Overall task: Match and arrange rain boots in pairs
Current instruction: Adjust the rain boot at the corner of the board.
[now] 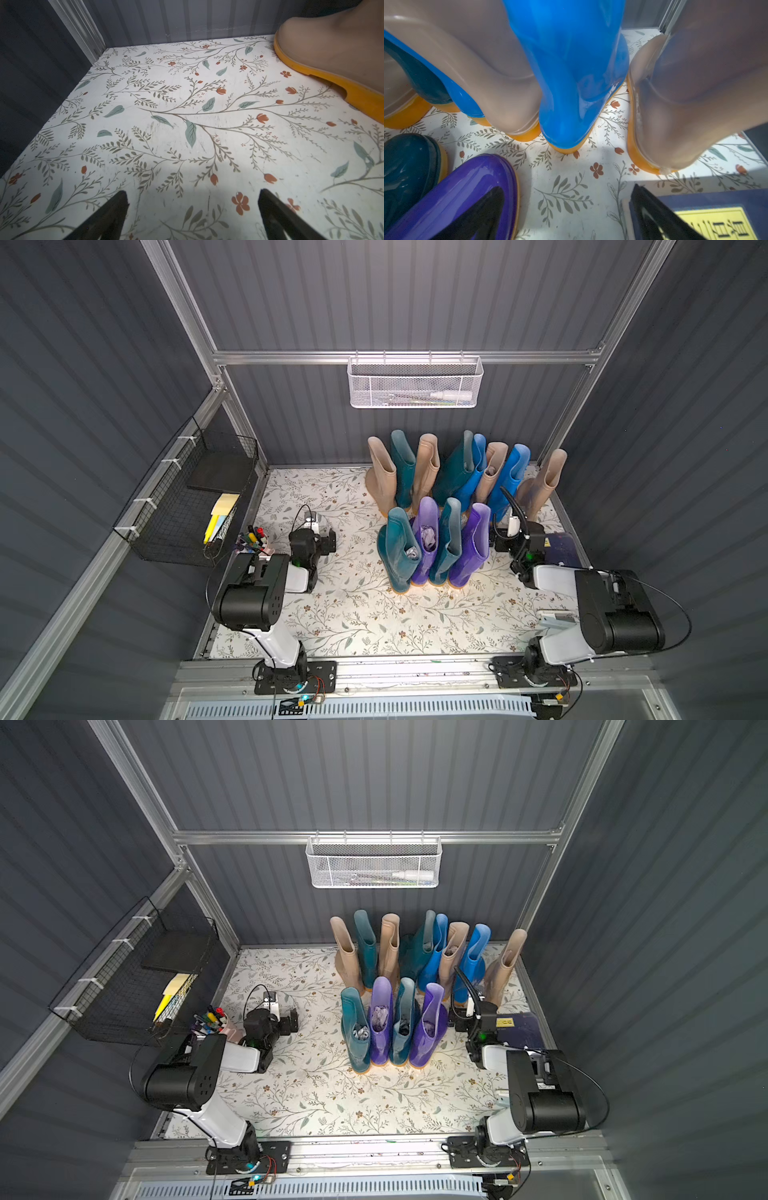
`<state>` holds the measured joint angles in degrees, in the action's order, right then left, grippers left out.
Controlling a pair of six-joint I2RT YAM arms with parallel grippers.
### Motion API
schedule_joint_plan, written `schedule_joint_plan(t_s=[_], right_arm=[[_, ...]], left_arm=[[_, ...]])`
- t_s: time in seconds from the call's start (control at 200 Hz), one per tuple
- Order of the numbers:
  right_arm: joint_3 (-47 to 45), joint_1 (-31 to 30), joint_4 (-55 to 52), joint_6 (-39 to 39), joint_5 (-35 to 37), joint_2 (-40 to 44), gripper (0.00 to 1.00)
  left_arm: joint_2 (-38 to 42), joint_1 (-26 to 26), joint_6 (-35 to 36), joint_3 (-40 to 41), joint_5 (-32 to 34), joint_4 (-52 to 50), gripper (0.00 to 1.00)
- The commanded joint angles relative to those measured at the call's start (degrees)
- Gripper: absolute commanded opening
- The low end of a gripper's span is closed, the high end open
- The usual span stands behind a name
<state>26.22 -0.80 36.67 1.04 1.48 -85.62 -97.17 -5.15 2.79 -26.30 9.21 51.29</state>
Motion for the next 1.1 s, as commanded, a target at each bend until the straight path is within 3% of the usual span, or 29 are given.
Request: schedule_joint_plan(t_s=[0.0, 0.941, 1.031, 1.096], right_arm=[[0.9, 0.1, -0.3, -0.2, -0.2, 0.3, 0.99], [0.5, 0.1, 1.2, -0.8, -0.6, 0.6, 0.99], [1.5, -0.1, 0.8, -1.2, -0.6, 2.7, 0.99], [3.4, -0.1, -5.2, -0.5, -0.4, 5.9, 0.99]], left_arm=[[-0.8, 0.4, -0.8, -1.0, 0.5, -0.6, 1.0], [-0.5, 0.4, -1.1, -1.3, 1.8, -0.2, 1.0], [3.8, 0.2, -1.9, -7.1, 4.2, -13.5, 1.0], [6.1, 0.2, -3.0, -13.2, 5.9, -24.5, 1.0]])
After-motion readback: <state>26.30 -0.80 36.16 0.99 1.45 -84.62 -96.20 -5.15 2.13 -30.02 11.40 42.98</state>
